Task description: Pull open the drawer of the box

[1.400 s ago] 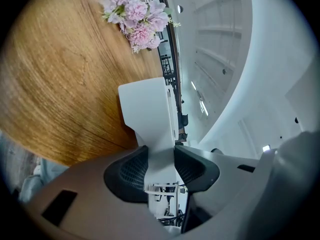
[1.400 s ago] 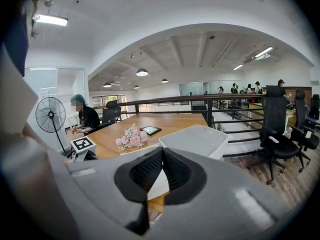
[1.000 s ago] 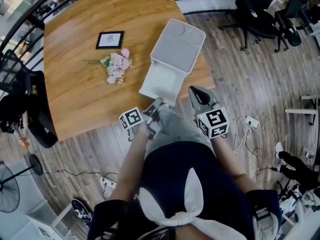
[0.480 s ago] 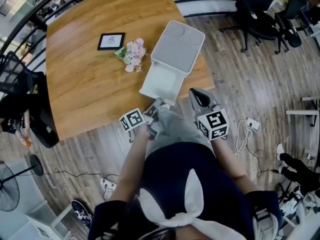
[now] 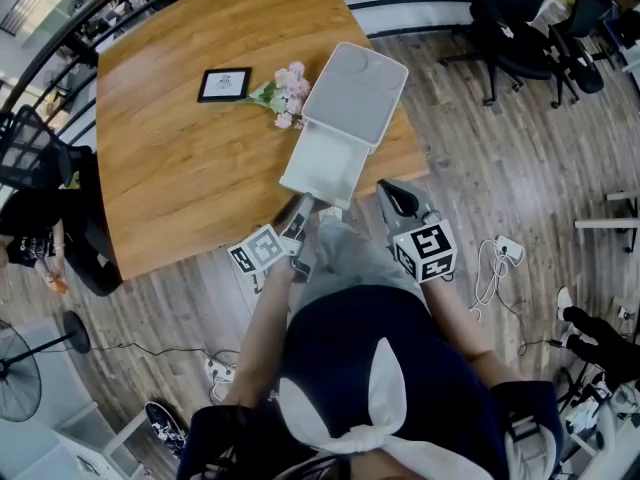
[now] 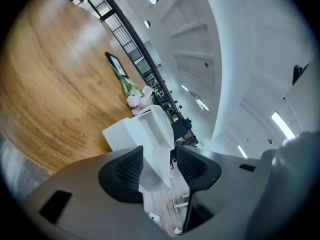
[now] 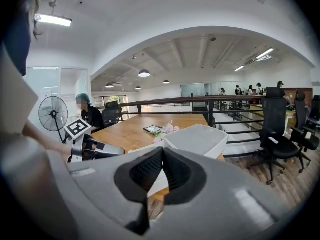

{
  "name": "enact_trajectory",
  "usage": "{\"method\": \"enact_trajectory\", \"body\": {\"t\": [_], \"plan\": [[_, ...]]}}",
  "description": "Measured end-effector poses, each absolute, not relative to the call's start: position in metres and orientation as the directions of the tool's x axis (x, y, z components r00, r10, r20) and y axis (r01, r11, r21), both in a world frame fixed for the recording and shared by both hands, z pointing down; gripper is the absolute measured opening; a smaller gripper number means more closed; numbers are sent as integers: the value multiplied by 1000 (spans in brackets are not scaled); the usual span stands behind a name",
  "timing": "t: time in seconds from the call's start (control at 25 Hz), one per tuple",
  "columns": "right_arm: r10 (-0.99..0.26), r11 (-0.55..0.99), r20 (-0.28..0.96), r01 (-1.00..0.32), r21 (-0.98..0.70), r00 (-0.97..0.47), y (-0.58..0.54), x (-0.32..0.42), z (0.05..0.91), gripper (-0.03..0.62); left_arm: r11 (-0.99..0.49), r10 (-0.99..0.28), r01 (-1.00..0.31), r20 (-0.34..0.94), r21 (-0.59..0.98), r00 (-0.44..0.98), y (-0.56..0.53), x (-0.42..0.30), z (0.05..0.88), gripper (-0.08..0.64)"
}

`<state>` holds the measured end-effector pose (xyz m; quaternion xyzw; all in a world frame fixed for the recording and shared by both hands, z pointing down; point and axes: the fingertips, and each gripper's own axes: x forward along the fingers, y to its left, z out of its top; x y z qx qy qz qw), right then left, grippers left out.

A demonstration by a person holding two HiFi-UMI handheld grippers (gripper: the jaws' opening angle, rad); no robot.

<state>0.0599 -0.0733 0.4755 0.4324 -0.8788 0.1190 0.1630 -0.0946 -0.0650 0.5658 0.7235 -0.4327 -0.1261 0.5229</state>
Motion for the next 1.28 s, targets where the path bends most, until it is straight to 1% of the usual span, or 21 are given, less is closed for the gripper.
{"method": "enact_trajectory", "body": {"t": [0.12, 0.16, 0.24, 0.44, 0.52, 0.64, 0.8, 1.04, 1.28], "plan": [[-721, 600, 384, -797, -69, -577, -70, 59, 473, -2, -135, -778, -584, 279, 801, 563, -65, -98, 544, 198], [-721, 602, 382, -795, -70, -579, -69, 58, 472, -2, -157, -782, -611, 280, 776, 557, -65, -97, 537, 181], [-718, 607, 376, -791, -72, -585, -67, 56, 470, -2, -201, -790, -655, 275, 728, 548, -65, -94, 524, 125], [-711, 622, 364, -779, -72, -602, -64, 48, 465, -2, -306, -807, -746, 254, 591, 532, -62, -87, 494, 39], [-707, 629, 359, -774, -75, -609, -61, 45, 462, -3, -342, -812, -778, 251, 527, 527, -59, -82, 483, 17], [-699, 641, 349, -764, -81, -624, -57, 42, 460, -2, -401, -804, -802, 249, 443, 540, -55, -71, 471, 15], [-691, 654, 347, -753, -74, -634, -53, 36, 457, -3, -453, -786, -810, 261, 373, 560, -49, -61, 462, 15], [-684, 666, 346, -743, -64, -643, -45, 31, 453, -3, -486, -774, -805, 261, 340, 577, -41, -51, 454, 15], [-680, 672, 342, -738, -62, -649, -38, 30, 453, -3, -502, -765, -796, 255, 338, 591, -35, -45, 452, 15]]}}
